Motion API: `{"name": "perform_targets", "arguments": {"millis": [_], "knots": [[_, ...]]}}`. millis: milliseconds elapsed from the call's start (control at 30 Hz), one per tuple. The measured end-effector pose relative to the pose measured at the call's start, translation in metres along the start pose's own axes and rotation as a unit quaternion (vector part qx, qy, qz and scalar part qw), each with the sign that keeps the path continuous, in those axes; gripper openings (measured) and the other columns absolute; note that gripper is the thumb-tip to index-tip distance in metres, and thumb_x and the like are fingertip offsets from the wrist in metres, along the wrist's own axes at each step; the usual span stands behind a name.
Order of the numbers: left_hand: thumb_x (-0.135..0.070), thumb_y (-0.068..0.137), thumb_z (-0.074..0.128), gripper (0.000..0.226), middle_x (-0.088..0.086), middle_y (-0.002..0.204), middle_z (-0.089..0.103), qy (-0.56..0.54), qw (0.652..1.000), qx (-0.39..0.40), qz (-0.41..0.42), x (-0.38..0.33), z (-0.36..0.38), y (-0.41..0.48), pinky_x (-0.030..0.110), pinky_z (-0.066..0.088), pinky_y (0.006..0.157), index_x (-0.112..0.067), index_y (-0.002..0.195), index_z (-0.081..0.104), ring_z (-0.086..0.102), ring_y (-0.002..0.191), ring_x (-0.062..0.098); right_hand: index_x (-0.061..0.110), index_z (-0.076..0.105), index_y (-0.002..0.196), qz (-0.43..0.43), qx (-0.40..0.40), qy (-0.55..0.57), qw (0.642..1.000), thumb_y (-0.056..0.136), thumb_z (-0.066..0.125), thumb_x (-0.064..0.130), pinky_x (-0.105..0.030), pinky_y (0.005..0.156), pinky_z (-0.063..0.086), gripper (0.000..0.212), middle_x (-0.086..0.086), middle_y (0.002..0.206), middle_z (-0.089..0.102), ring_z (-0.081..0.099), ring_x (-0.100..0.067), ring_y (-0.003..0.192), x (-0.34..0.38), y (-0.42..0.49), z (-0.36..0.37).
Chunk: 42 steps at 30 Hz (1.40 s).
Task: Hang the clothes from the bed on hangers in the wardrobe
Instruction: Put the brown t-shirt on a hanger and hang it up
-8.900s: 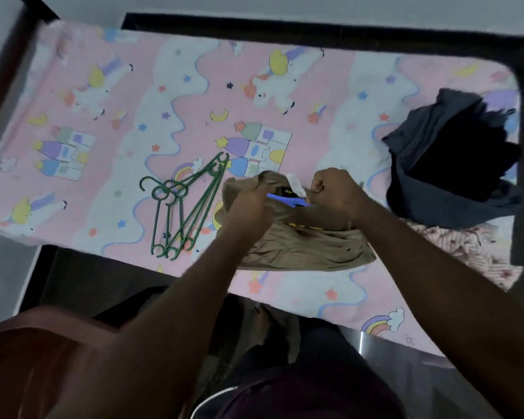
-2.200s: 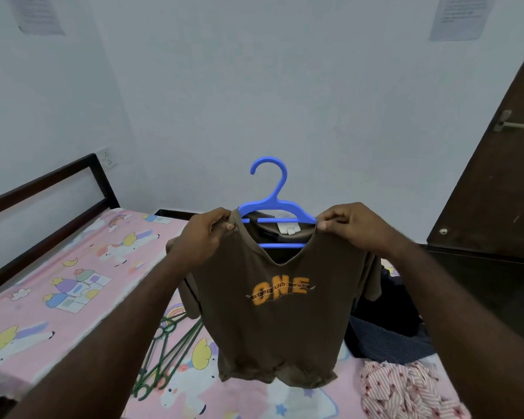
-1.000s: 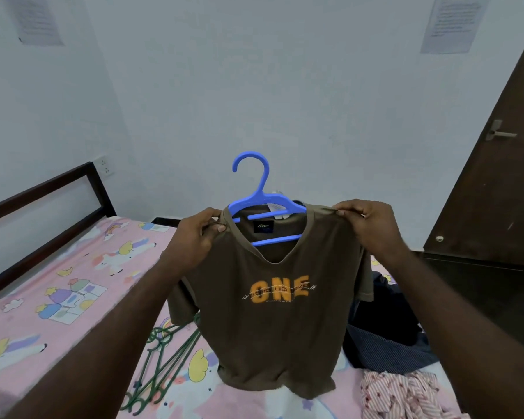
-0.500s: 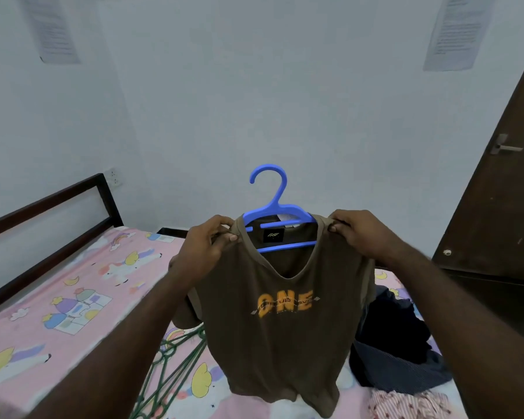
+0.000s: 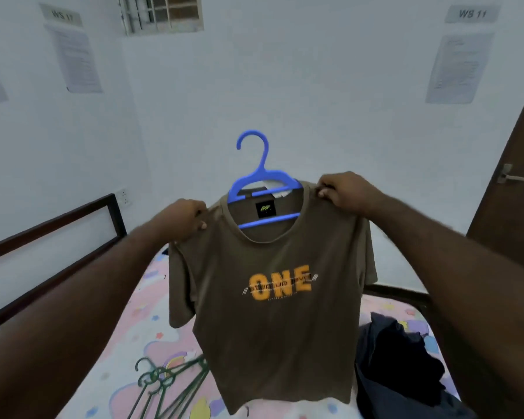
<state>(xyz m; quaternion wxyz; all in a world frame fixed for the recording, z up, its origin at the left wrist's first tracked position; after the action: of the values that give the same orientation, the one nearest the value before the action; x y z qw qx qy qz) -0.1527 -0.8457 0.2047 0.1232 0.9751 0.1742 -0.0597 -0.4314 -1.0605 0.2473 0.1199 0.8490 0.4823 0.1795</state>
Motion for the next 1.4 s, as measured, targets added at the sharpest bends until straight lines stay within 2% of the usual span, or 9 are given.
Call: {"name": "perform_targets", "arguments": {"millis": [267, 467, 733, 900, 1033, 1100, 1167, 1233, 1400], "knots": [[-0.022, 0.095, 0.055, 0.012, 0.003, 0.095, 0.066, -0.056, 0.995, -0.079, -0.005, -0.014, -0.043, 0.029, 0.034, 0.045, 0.078, -0.017, 0.103, 0.063, 0.059, 0.09, 0.022, 0.017, 0.055, 0.085, 0.027, -0.014, 0.001, 1.0, 0.097, 0.055, 0.019, -0.031, 0.071, 0.035, 0.011, -0.005, 0.09, 0.063, 0.056, -0.025, 0.09, -0.013, 0.04, -0.032], [-0.023, 0.095, 0.054, 0.021, 0.012, 0.103, 0.065, 0.015, 0.996, -0.076, -0.043, -0.013, -0.041, 0.035, 0.035, 0.045, 0.076, -0.018, 0.115, 0.055, 0.059, 0.094, 0.031, 0.013, 0.052, 0.082, 0.028, -0.005, -0.009, 1.0, 0.095, 0.056, 0.016, -0.033, 0.071, 0.035, 0.015, -0.008, 0.088, 0.063, 0.057, -0.03, 0.093, -0.031, 0.046, -0.027], [-0.019, 0.094, 0.053, 0.016, 0.016, 0.096, 0.063, 0.03, 0.973, -0.201, -0.108, -0.034, -0.053, 0.023, 0.036, 0.036, 0.069, -0.014, 0.109, 0.054, 0.057, 0.09, 0.038, 0.012, 0.065, 0.098, 0.011, -0.125, 0.044, 0.991, 0.091, 0.053, 0.014, -0.038, 0.08, 0.046, 0.014, -0.014, 0.1, 0.069, 0.06, -0.036, 0.097, -0.044, 0.046, -0.019], [-0.001, 0.08, 0.056, 0.021, 0.018, 0.088, 0.067, -0.009, 0.989, -0.042, -0.143, -0.039, 0.151, -0.091, 0.032, 0.045, 0.068, -0.011, 0.096, 0.065, 0.064, 0.079, 0.034, 0.007, 0.062, 0.081, 0.051, 0.086, 0.061, 0.993, 0.086, 0.047, 0.026, -0.04, 0.072, 0.044, 0.024, -0.02, 0.087, 0.065, 0.061, -0.042, 0.082, -0.084, -0.099, 0.184], [0.005, 0.065, 0.051, 0.039, 0.015, 0.07, 0.063, -0.039, 0.969, 0.121, -0.211, -0.071, 0.318, -0.237, 0.028, 0.043, 0.048, -0.023, 0.092, 0.056, 0.064, 0.059, 0.031, 0.009, 0.066, 0.097, 0.07, 0.37, 0.067, 0.924, 0.088, 0.042, 0.026, -0.034, 0.083, 0.046, 0.03, -0.016, 0.103, 0.068, 0.064, -0.032, 0.1, -0.094, -0.276, 0.331], [-0.001, 0.075, 0.047, 0.036, 0.013, 0.09, 0.067, -0.054, 0.95, 0.185, -0.247, -0.09, 0.358, -0.284, 0.029, 0.048, 0.066, -0.021, 0.101, 0.06, 0.067, 0.085, 0.029, 0.019, 0.067, 0.083, 0.06, 0.349, 0.048, 0.934, 0.084, 0.06, 0.02, -0.027, 0.072, 0.047, 0.007, -0.009, 0.088, 0.07, 0.069, -0.022, 0.086, -0.087, -0.332, 0.347], [-0.011, 0.087, 0.048, 0.03, 0.012, 0.112, 0.064, -0.057, 0.925, 0.259, -0.273, -0.101, 0.386, -0.316, 0.033, 0.047, 0.083, -0.015, 0.114, 0.061, 0.06, 0.106, 0.031, 0.016, 0.072, 0.069, 0.057, 0.329, 0.105, 0.937, 0.076, 0.06, 0.024, -0.025, 0.055, 0.049, 0.015, -0.007, 0.07, 0.07, 0.07, -0.024, 0.065, -0.091, -0.382, 0.371], [-0.022, 0.093, 0.044, 0.029, 0.01, 0.116, 0.062, -0.065, 0.907, 0.309, -0.278, -0.112, 0.395, -0.334, 0.033, 0.048, 0.085, -0.015, 0.119, 0.057, 0.059, 0.107, 0.028, 0.016, 0.073, 0.068, 0.028, 0.35, 0.112, 0.93, 0.078, 0.045, 0.03, -0.023, 0.052, 0.047, 0.032, -0.004, 0.068, 0.069, 0.068, -0.023, 0.06, -0.102, -0.422, 0.397], [-0.029, 0.091, 0.051, 0.029, 0.006, 0.115, 0.062, -0.04, 0.906, 0.358, -0.221, -0.126, 0.388, -0.341, 0.03, 0.046, 0.086, -0.013, 0.113, 0.061, 0.059, 0.108, 0.025, 0.016, 0.065, 0.062, 0.007, 0.402, 0.087, 0.912, 0.078, 0.042, 0.043, -0.022, 0.044, 0.036, 0.039, -0.002, 0.06, 0.063, 0.062, -0.021, 0.051, -0.095, -0.446, 0.392]]}}
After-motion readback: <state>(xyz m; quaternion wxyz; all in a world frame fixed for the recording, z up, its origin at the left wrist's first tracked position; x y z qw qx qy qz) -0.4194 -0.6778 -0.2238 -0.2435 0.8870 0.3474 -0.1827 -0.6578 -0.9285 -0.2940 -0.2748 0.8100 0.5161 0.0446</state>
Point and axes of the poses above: each hand's wrist, its own y-axis towards the middle knuckle, its own z-axis out of the palm, x = y × z, the point moved 4 cm from there along y, towards the middle knuckle
